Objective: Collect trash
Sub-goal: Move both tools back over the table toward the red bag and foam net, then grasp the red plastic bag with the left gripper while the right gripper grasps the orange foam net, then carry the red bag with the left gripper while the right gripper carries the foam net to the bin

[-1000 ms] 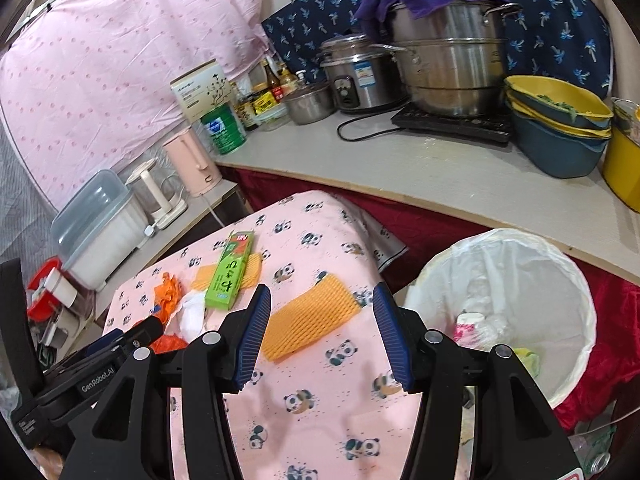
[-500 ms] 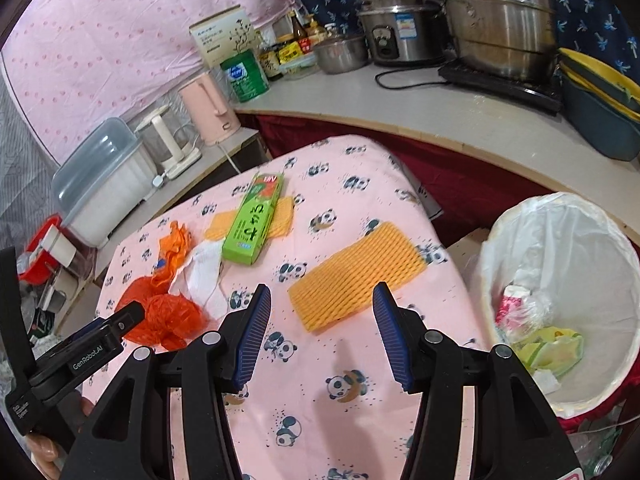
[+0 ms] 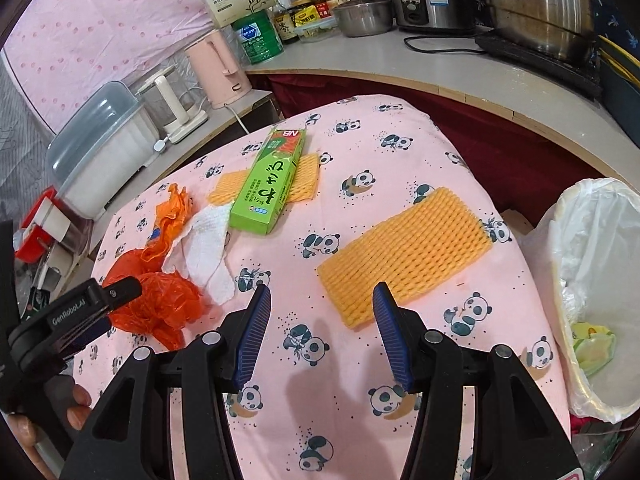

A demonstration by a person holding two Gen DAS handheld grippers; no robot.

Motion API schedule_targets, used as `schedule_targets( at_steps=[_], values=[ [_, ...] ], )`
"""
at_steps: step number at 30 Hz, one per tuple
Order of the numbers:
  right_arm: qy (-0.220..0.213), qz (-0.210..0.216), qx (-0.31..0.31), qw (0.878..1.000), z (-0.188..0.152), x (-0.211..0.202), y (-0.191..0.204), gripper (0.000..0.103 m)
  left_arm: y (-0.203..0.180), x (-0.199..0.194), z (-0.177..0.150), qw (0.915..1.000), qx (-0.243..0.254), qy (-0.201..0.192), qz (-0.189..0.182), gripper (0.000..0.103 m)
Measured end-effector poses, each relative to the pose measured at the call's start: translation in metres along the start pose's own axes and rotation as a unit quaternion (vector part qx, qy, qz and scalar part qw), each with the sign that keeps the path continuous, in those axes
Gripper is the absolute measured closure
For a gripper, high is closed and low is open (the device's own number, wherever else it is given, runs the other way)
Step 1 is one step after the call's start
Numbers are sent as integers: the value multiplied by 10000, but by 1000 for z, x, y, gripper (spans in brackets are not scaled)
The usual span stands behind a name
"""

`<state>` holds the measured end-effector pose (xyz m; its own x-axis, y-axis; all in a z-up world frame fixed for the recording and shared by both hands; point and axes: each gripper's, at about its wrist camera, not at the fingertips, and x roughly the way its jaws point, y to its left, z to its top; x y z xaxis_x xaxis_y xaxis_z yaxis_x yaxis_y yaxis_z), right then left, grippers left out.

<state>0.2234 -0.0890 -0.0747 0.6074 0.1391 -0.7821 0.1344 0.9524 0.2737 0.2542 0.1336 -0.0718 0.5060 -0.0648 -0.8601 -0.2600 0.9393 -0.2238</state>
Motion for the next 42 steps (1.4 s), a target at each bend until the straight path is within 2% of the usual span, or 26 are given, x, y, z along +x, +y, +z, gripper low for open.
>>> schedule_targets(
  at_steps=[6,9,11,14,18,21,25,29,33,35,42],
  values=[
    [113,-160,125,9997,2,19,-10,51,-4,28,4,9989,-100,440,120,21],
    [142,-255,205,9994,5,28,-16,51,-7,36,2,9984,44,558,80,33],
    [151,-338,260,9990,5,33,-19,51,-11,38,-2,9979,260,597,47,44],
    [151,-460,411,9980,7,41,-26,46,-17,37,-7,9970,534,545,106,50],
    [163,-529,486,9973,7,51,-26,46,-23,35,-15,9952,806,543,66,53],
    [118,-654,355,9972,6,56,-19,41,-26,34,-22,9941,930,553,28,55],
    [66,-916,69,9957,2,59,-11,41,-30,30,-31,9926,1061,590,-44,57],
    [47,-1131,-181,9934,-2,58,-9,55,-36,25,-39,9911,1146,654,-154,60],
    [72,-1079,-68,9941,-3,49,-19,87,-42,18,-49,9891,1273,693,-239,61],
    [121,-995,-7,9950,-5,44,-23,92,-46,13,-56,9878,1357,705,-290,62],
    [123,-803,27,9967,-22,21,-24,94,-59,-9,-81,9834,1631,673,-431,63]
  ],
)
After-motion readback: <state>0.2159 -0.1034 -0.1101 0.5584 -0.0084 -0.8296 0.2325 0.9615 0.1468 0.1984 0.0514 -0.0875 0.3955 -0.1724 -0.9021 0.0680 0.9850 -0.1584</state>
